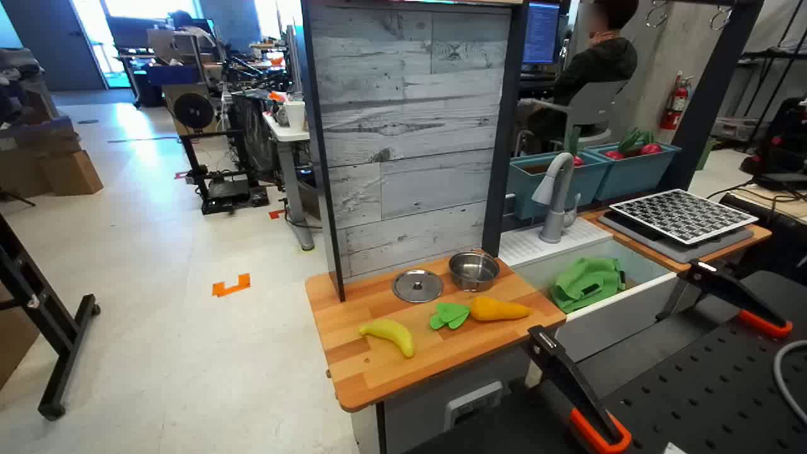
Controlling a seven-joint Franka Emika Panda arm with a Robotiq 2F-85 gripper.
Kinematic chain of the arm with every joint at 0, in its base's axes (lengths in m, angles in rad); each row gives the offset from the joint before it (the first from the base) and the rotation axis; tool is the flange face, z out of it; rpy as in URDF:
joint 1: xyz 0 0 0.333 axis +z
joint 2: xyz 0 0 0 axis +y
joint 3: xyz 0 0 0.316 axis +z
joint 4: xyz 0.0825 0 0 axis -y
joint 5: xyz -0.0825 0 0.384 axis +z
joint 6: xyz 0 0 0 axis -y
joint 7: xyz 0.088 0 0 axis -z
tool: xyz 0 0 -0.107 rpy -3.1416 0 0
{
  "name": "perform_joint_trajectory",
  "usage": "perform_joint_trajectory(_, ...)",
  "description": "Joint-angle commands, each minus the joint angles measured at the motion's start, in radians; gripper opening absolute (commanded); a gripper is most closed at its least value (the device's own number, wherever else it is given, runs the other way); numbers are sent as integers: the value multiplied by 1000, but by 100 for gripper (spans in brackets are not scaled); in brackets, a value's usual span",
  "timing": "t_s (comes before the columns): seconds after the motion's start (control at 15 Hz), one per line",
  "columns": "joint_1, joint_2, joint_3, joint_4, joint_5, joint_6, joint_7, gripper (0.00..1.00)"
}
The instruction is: Pick up the carrot plush toy to the left of the counter
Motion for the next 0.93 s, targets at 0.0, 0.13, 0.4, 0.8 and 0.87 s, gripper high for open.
perform_joint_trajectory(0.0, 24, 4, -23, 2, -18, -4, 13, 100)
perform_joint_trajectory(0.13, 24, 4, -23, 2, -18, -4, 13, 100)
perform_joint_trajectory(0.4, 24, 4, -23, 2, -18, -4, 13, 100)
perform_joint_trajectory(0.8, 22, 8, -30, 3, -17, -12, 3, 100)
perform_joint_trajectory(0.87, 19, 7, -35, -2, -22, -4, -2, 100)
